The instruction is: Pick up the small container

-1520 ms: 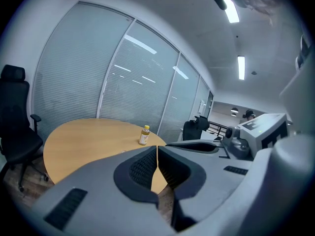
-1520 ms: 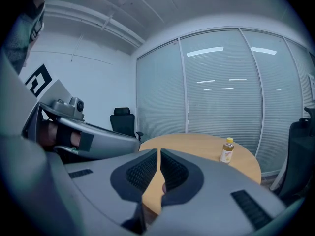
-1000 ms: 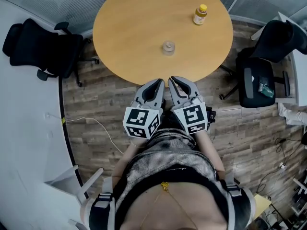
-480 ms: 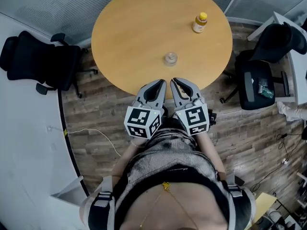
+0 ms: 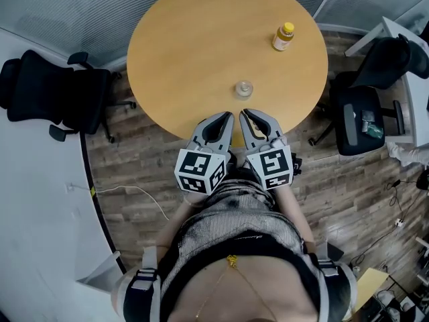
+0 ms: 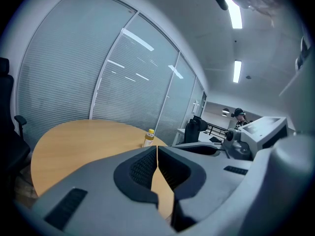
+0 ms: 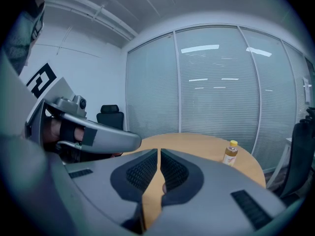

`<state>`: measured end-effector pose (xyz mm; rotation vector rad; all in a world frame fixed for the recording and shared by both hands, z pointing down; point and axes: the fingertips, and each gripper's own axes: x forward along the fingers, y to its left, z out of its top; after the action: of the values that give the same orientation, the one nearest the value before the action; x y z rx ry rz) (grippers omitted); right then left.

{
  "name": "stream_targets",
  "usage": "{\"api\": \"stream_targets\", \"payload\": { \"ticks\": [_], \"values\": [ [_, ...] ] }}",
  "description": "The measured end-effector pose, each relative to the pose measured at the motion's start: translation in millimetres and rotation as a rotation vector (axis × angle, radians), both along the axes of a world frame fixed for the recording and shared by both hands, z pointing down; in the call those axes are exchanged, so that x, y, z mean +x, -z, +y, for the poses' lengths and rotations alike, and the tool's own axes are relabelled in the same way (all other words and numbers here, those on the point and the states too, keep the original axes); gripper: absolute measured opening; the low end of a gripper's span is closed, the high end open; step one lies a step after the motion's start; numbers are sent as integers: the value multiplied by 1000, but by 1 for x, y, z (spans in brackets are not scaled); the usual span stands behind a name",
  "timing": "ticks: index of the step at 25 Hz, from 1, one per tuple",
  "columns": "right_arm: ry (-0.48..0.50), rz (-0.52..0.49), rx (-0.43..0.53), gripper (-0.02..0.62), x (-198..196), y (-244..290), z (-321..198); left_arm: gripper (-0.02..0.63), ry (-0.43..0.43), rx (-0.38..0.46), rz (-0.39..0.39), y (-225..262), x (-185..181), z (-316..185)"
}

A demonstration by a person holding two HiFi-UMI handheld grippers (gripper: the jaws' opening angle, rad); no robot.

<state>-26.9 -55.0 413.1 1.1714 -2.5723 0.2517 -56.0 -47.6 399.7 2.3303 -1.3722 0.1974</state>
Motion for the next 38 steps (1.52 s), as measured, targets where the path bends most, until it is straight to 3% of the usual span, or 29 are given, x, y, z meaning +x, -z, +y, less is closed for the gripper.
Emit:
{"api": "stream_targets", "payload": {
  "ticks": [27, 38],
  "values": [
    [-86, 38, -20, 34, -33, -15, -48, 25, -102, -8, 17, -12, -33, -50],
    [-37, 37, -51, 34, -25, -27, -54, 25, -37, -40, -2, -22, -33, -59]
  ]
}}
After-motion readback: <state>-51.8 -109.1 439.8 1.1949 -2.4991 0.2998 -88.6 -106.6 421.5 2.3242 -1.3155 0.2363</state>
